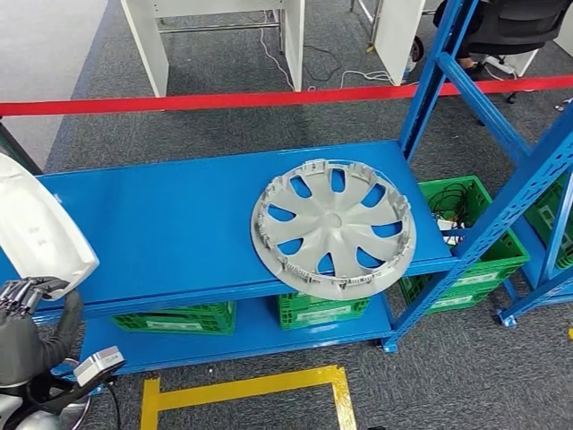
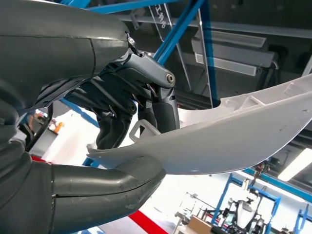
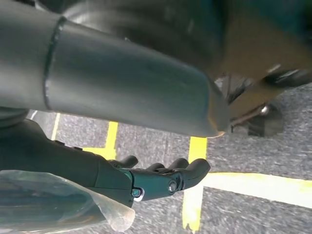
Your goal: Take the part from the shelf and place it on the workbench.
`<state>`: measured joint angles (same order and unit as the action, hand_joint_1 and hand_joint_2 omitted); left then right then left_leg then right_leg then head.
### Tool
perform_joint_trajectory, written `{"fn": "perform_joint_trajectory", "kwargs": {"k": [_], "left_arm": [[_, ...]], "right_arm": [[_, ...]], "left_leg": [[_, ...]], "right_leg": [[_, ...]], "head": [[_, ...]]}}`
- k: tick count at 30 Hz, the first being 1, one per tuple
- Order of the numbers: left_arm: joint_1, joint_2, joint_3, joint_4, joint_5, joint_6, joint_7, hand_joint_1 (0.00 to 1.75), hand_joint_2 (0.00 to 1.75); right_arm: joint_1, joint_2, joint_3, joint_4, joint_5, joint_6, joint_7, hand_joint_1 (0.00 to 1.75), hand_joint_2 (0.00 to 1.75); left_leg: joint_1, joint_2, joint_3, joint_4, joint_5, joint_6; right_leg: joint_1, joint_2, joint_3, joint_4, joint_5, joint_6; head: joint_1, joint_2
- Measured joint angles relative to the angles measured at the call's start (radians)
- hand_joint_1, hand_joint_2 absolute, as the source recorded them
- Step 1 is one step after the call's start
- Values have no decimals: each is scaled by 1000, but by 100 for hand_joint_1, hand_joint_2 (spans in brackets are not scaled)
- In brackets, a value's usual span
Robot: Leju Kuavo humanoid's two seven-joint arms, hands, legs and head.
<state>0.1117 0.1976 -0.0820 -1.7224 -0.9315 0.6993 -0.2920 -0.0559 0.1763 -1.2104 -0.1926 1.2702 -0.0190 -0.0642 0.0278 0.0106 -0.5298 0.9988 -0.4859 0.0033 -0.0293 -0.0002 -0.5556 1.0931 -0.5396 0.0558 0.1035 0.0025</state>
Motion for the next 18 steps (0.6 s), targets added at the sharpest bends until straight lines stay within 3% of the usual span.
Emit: {"fn": "perform_joint_trajectory", "kwargs": {"k": [2,5,7,10,11,12,13,14,16,18], "left_arm": [[6,5,7,-3,1,0,2,175,175],[13,12,14,-8,4,1,5,175,175],[17,15,18,-9,9,1,6,175,175],[19,19,21,-9,13,1,7,175,175],[19,19,21,-9,13,1,7,175,175],[20,19,21,-9,14,1,7,175,175],[20,20,21,-9,14,1,7,175,175],[20,21,21,-10,14,1,7,175,175],[20,24,23,-13,14,1,7,175,175],[19,27,27,-18,14,1,7,175,175]], "right_arm": [[-3,6,0,1,0,-1,1,0,0],[-3,8,0,2,-1,-3,2,0,0],[-5,9,0,2,-3,-4,3,0,0],[-6,11,0,2,-7,-4,2,0,0],[-6,12,0,2,-8,-4,2,0,0],[-7,12,0,2,-8,-4,2,0,0],[-7,12,0,2,-8,-4,2,0,0],[-8,13,0,2,-9,-4,2,0,0],[-9,17,0,2,-9,-4,2,0,0],[-9,21,0,2,-10,-4,2,0,0]], "left_leg": [[-1,-2,-9,15,-3,-15],[-2,-4,-22,26,-3,-30],[0,-4,-45,75,-51,-36],[-4,-4,-105,261,-168,-35],[-6,-4,-111,300,-180,-31],[-9,-5,-101,302,-172,-24],[-13,-5,-73,266,-146,-14],[-19,-6,-30,200,-114,-2],[-31,-7,48,62,-80,21],[-39,-8,73,3,-76,27]], "right_leg": [[1,5,29,-57,11,-3],[1,8,16,-54,8,-25],[2,6,0,-54,19,-46],[13,2,-26,-54,37,-66],[18,1,-33,-54,43,-69],[23,1,-40,-54,49,-72],[28,1,-47,-54,56,-74],[32,1,-52,-54,62,-75],[38,2,-61,-54,74,-72],[35,2,-67,-58,90,-61]], "head": [[1,0],[-3,0],[-12,0],[-26,0],[-28,0],[-29,0],[-29,0],[-30,0],[-29,0],[-28,0]]}}
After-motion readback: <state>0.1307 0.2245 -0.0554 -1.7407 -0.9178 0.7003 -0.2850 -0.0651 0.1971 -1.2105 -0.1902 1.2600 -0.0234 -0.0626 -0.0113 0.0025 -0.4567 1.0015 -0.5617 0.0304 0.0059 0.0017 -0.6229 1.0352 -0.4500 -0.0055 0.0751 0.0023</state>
